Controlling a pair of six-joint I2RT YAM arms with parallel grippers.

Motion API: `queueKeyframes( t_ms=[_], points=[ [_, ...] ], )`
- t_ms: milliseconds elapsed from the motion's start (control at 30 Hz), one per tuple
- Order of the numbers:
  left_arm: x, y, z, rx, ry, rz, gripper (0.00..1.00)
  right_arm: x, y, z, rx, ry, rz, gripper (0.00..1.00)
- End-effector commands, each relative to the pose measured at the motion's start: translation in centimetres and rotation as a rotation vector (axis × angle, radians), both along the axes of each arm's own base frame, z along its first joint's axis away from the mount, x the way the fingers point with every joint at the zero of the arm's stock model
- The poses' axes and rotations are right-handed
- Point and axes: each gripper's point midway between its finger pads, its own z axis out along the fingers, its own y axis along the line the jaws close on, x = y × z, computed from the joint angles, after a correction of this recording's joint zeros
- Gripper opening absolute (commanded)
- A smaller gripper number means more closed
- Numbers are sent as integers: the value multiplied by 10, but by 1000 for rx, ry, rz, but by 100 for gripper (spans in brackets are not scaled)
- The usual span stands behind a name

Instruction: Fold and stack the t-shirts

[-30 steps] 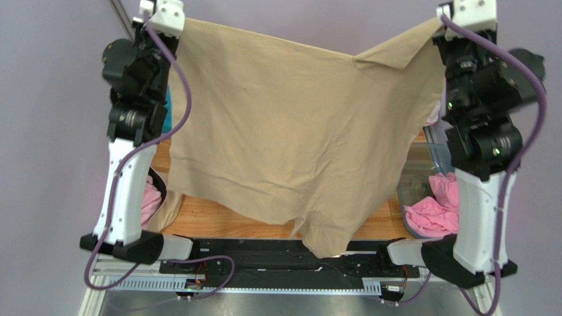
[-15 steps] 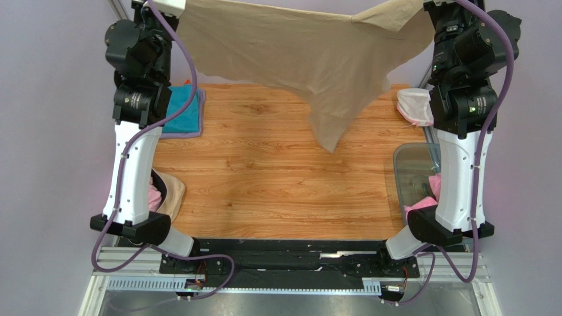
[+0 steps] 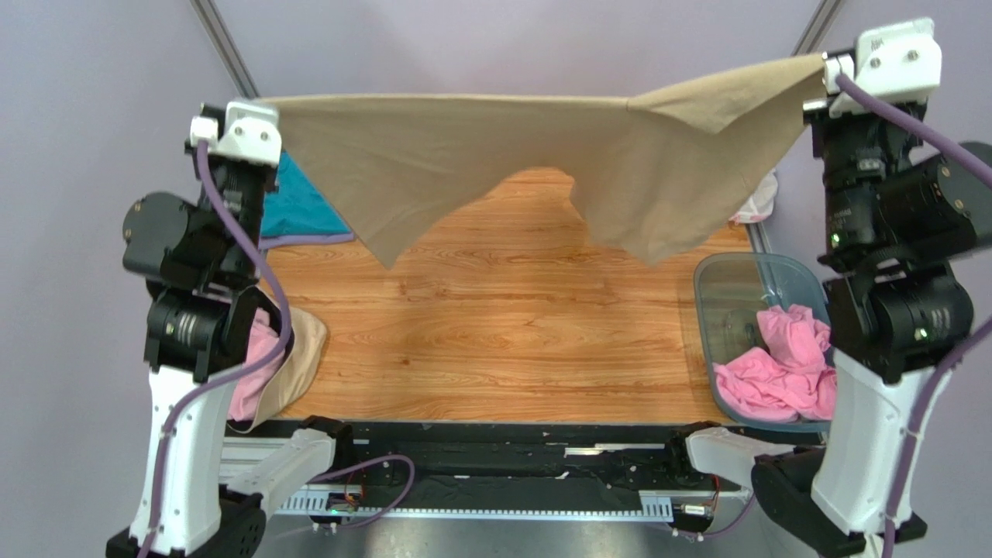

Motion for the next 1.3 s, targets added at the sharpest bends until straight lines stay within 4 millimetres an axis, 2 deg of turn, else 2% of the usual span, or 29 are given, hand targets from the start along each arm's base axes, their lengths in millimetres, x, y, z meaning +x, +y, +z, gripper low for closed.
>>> queueKeyframes(
  t_ms=[0,33,100,133,167,233,300,367,433,467,500,567,600,633,667,700,733,767,800,833,867,900,933,1000,1067,1100,1233,1267],
  points=[
    [-60,8,-8,-47,-21,-46,0,-44,2,-31,64,87,86,0],
    [-80,10,-6,-49,-44,-62,0,-58,2,-33,69,87,105,0],
    [-97,10,-12,-52,-28,-82,0,-70,7,-46,79,135,149,0],
    [-113,13,-7,-59,-49,-88,0,-82,6,-45,84,126,159,0],
    [-118,14,-11,-59,-33,-88,0,-87,7,-51,85,145,165,0],
    [-133,18,-4,-65,-60,-86,0,-98,4,-49,90,134,167,0],
    [-137,19,0,-71,-64,-86,0,-108,2,-48,93,119,166,0],
    [-128,20,2,-73,-60,-72,0,-105,0,-49,94,118,149,0],
    [-105,20,5,-64,-55,-37,0,-97,-3,-49,80,118,125,0],
    [-95,20,6,-62,-54,-26,0,-87,-4,-48,78,112,102,0],
    [-70,17,-1,-38,-20,-4,0,-76,-4,-48,71,116,87,0],
    [-48,18,7,-43,-38,32,0,-57,-5,-42,54,102,58,0],
    [-20,14,1,-25,-2,45,0,-38,-1,-43,44,123,54,0],
    [-7,13,6,-25,-17,56,0,-27,1,-41,36,125,50,0],
    [6,12,8,-12,-17,72,0,-24,0,-28,36,86,45,0],
    [32,10,5,-6,2,87,0,4,5,-33,25,121,38,0],
    [43,10,11,-9,-12,96,0,14,6,-31,22,118,29,0],
    [56,14,12,-22,-8,113,0,27,6,-24,14,101,16,0],
    [78,14,18,-34,-5,118,0,31,4,-12,21,68,11,0],
    [89,17,21,-48,-7,123,0,61,10,-16,15,93,17,0],
    [98,25,24,-75,-9,137,0,71,7,-11,21,79,5,0],
    [115,26,35,-83,-20,140,0,61,3,14,30,8,0,0],
    [123,28,37,-86,-15,149,0,94,5,5,23,41,-8,0],
    [139,30,50,-89,-35,158,0,102,3,16,2,5,-28,0],
    [147,29,53,-79,-27,157,0,110,0,27,-13,-45,-54,0],
    [149,29,60,-83,-45,154,0,112,-1,29,-20,-57,-61,0],
    [143,28,65,-82,-59,147,0,101,-9,44,-5,-119,-80,0],
    [151,26,51,-77,-25,142,0,94,-10,46,-3,-124,-81,0]
  ],
)
